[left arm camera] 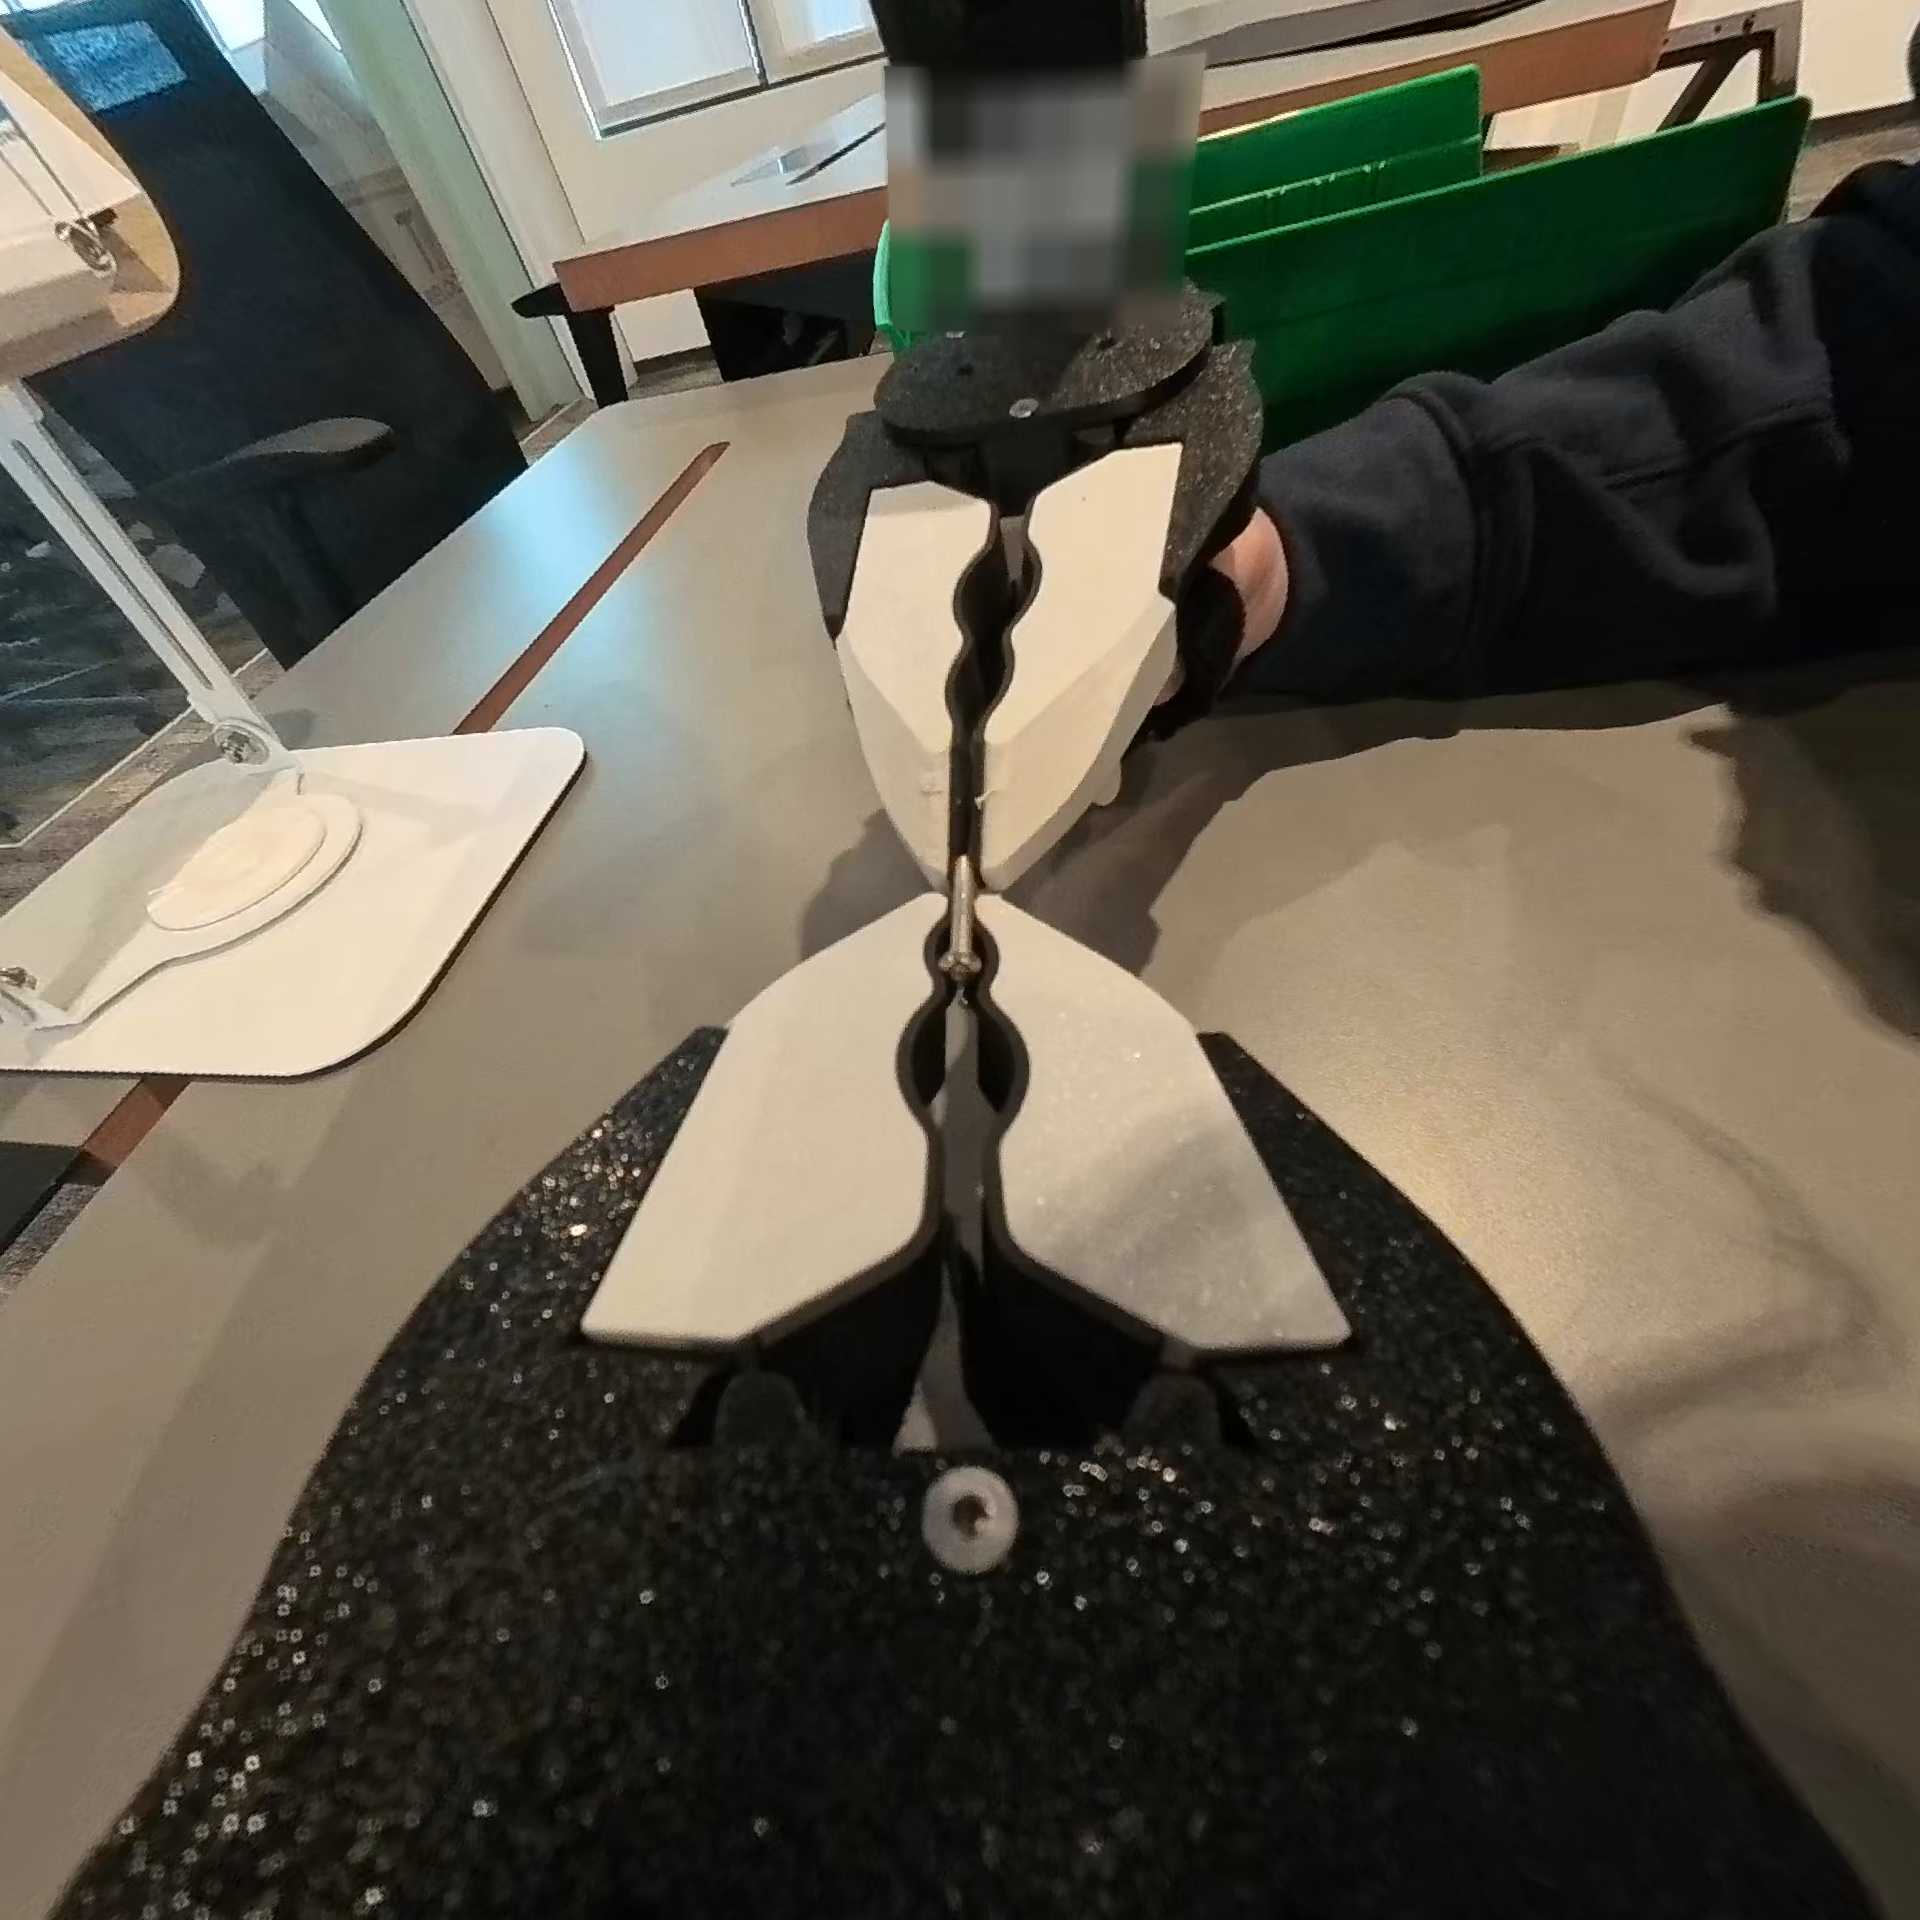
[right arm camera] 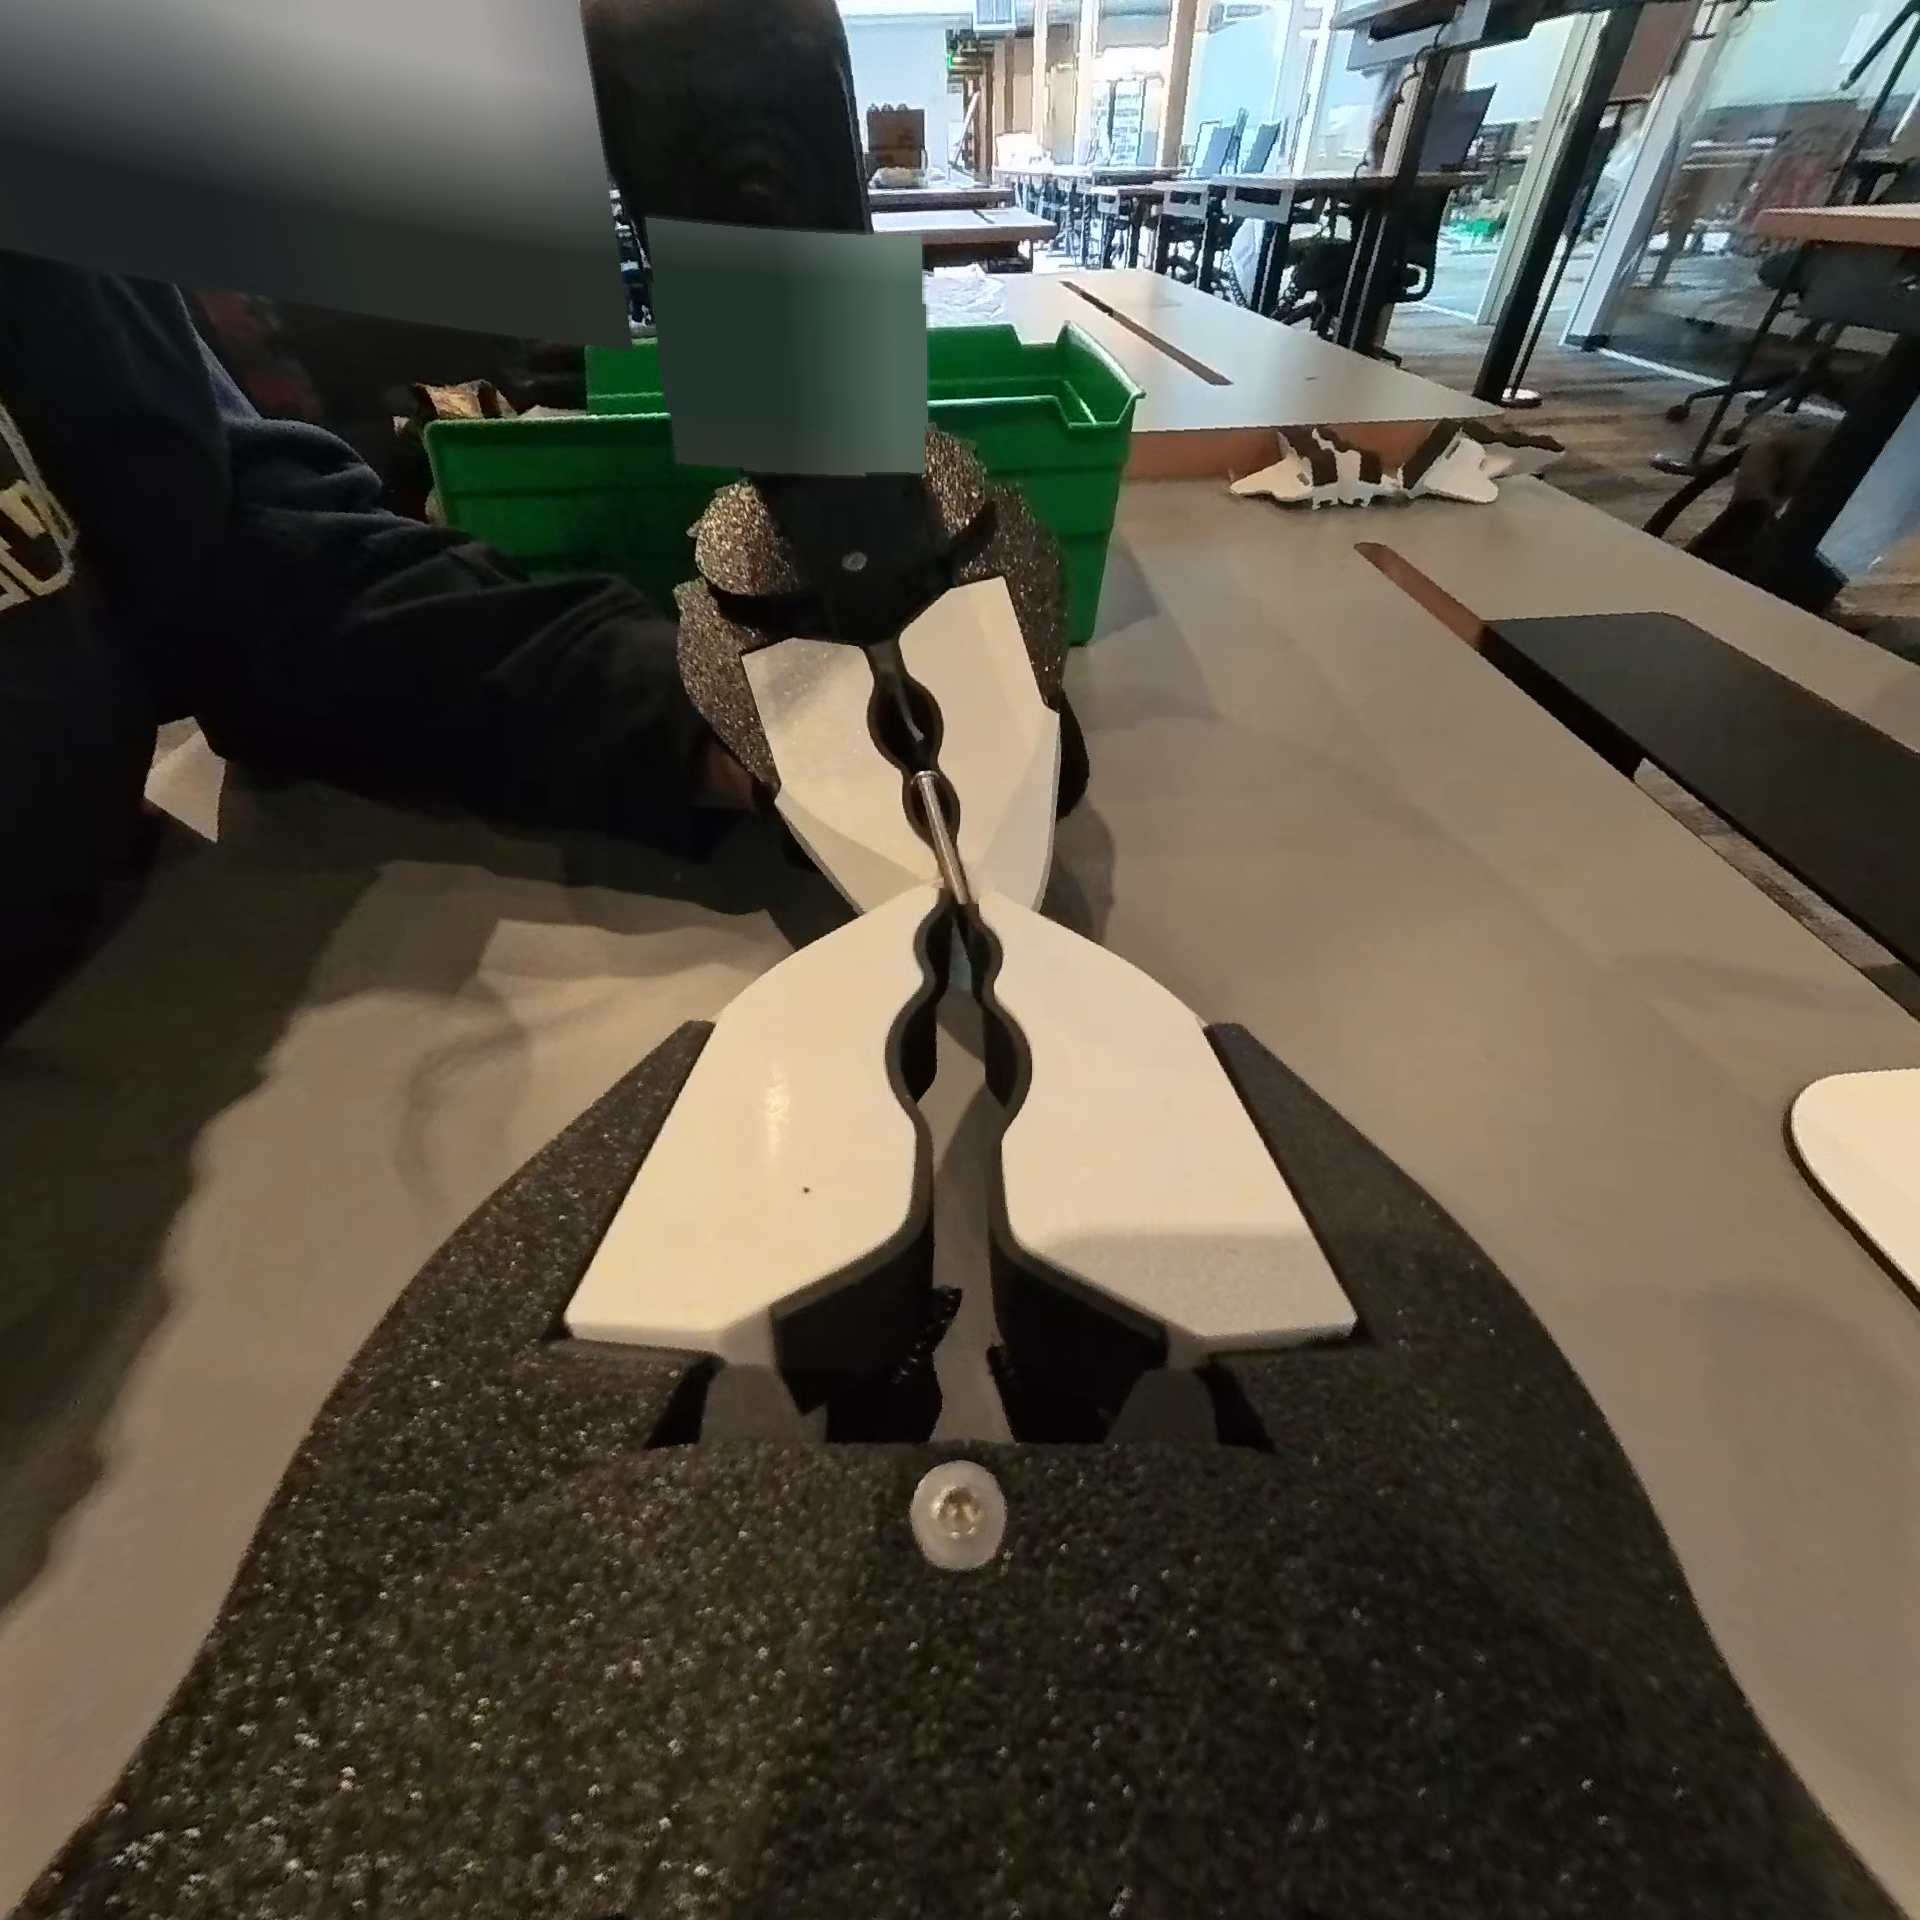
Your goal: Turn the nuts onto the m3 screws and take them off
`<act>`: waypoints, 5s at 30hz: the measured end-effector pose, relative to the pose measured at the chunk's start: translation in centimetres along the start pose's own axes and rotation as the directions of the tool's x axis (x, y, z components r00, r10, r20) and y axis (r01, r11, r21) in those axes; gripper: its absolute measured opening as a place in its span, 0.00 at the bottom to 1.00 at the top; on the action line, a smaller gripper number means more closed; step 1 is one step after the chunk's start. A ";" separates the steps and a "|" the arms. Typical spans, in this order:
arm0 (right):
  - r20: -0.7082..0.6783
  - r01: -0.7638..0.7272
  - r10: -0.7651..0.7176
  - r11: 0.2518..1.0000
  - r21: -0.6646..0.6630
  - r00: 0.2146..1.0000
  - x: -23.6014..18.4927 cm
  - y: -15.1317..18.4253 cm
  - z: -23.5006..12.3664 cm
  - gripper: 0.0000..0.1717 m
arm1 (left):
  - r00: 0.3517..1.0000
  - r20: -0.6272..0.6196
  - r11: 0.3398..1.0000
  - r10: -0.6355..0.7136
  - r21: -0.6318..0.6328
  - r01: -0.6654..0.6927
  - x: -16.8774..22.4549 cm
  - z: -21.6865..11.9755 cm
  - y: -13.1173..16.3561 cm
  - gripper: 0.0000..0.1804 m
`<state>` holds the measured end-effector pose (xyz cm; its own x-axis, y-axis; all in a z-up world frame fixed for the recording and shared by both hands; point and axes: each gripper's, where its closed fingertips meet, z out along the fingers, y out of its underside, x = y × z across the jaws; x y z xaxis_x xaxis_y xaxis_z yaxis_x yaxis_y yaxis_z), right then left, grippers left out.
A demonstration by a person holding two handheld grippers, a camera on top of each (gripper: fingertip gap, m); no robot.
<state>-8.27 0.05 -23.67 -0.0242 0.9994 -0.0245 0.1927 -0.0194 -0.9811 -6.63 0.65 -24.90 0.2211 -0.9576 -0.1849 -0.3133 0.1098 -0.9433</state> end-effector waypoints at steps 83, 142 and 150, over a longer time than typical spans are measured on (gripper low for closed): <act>-0.109 -0.051 -0.002 0.877 -0.478 0.994 1.7 7.3 -1.7 0.09 | 0.981 0.175 0.995 -0.086 0.069 0.075 -2.5 -0.7 -0.7 0.02; -0.119 0.176 -0.191 0.976 -0.128 0.974 0.4 -0.2 -1.4 0.03 | 0.997 0.079 0.990 0.018 -0.138 -0.006 -0.5 1.2 1.5 0.01; -0.118 0.181 -0.195 0.976 -0.121 0.974 0.4 -0.2 -1.3 0.03 | 0.997 0.075 0.989 0.020 -0.144 -0.009 -0.4 1.3 1.6 0.01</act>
<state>-7.04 0.45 -23.24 0.0550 0.9802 0.1902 0.3025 0.1652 -0.9387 -6.02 1.54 -26.65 0.2836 -0.9324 -0.2239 -0.4454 0.0787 -0.8919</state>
